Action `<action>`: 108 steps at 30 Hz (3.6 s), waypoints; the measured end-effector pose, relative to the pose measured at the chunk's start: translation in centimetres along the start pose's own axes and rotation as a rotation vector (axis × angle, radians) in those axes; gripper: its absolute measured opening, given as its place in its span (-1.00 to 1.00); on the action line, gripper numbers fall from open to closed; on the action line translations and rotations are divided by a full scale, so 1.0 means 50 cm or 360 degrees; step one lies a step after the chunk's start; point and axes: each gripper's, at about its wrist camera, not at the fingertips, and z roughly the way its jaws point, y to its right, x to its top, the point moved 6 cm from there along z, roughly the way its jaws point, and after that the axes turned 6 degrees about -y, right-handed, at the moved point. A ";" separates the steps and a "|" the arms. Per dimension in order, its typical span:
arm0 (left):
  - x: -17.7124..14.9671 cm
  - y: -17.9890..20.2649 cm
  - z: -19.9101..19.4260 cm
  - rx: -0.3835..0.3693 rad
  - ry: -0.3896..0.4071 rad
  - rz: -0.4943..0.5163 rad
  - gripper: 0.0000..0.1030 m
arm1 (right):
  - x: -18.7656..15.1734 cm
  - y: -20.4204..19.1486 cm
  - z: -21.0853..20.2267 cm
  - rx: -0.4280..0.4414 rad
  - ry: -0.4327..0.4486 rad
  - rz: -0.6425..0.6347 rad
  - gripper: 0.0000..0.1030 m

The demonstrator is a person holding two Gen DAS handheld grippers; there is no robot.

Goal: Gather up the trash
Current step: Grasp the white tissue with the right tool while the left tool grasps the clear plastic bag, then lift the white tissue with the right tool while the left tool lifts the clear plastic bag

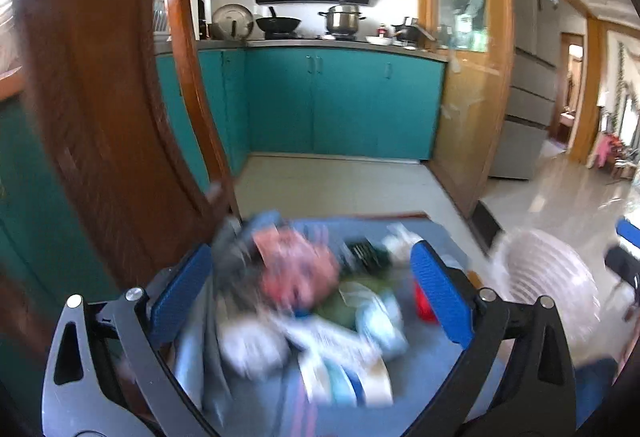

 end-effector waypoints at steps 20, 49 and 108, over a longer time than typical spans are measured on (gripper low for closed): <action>0.014 -0.095 0.394 -0.0018 -0.0586 -0.0302 0.82 | -0.043 -0.044 0.611 0.0111 -0.0821 -0.0002 0.43; -0.070 0.160 0.460 -0.0225 -0.0709 0.0268 0.30 | -0.051 0.056 0.425 0.0026 -0.0681 -0.0026 -0.45; -0.009 0.074 0.326 -0.0164 -0.0340 0.0036 0.16 | -0.098 -0.019 0.403 0.0258 -0.0717 -0.0063 -0.20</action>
